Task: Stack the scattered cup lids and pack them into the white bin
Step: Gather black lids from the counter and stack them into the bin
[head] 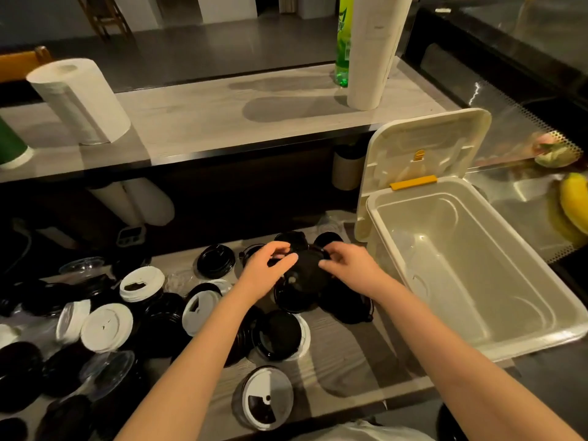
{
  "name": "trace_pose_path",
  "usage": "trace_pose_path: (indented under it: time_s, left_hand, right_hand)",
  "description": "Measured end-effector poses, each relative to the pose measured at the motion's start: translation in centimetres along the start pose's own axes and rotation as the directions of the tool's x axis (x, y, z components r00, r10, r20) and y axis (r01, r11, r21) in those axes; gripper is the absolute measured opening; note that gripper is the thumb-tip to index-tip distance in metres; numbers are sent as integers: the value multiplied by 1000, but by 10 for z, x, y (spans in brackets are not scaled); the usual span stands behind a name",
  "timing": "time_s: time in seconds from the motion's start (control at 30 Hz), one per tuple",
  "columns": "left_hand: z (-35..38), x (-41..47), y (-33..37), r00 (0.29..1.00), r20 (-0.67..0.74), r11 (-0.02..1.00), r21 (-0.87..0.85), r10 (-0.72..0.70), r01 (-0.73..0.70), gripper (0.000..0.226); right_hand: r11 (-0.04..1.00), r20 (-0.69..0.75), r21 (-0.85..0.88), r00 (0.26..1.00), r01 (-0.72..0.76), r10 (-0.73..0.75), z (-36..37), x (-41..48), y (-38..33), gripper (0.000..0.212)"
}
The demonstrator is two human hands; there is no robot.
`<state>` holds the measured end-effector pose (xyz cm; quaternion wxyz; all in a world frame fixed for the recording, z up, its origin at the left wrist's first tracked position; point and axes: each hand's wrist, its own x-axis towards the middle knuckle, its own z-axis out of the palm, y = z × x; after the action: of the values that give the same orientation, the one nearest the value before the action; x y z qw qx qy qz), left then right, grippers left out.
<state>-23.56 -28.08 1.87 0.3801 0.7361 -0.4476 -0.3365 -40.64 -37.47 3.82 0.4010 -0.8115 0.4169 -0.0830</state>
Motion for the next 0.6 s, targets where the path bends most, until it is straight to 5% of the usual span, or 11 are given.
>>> trace_pose_path:
  time_s: [0.1, 0.3, 0.47, 0.6]
  left_hand:
    - [-5, -7, 11, 997, 23, 995, -64, 75, -73, 23]
    - [-27, -15, 2, 989, -143, 982, -190, -24, -3, 12]
    - [-55, -34, -25, 916, -339, 917, -393, -214, 69, 14]
    - [-71, -46, -45, 847, -403, 872, -471, -346, 133, 11]
  right_hand:
    - [948, -29, 317, 999, -11, 21, -6, 4, -13, 31]
    - [941, -13, 338, 1000, 3, 1, 22, 5, -26, 34]
    - [997, 196, -74, 980, -16, 30, 62, -5, -5, 43]
    - [913, 397, -369, 918, 175, -15, 93, -17, -7, 77]
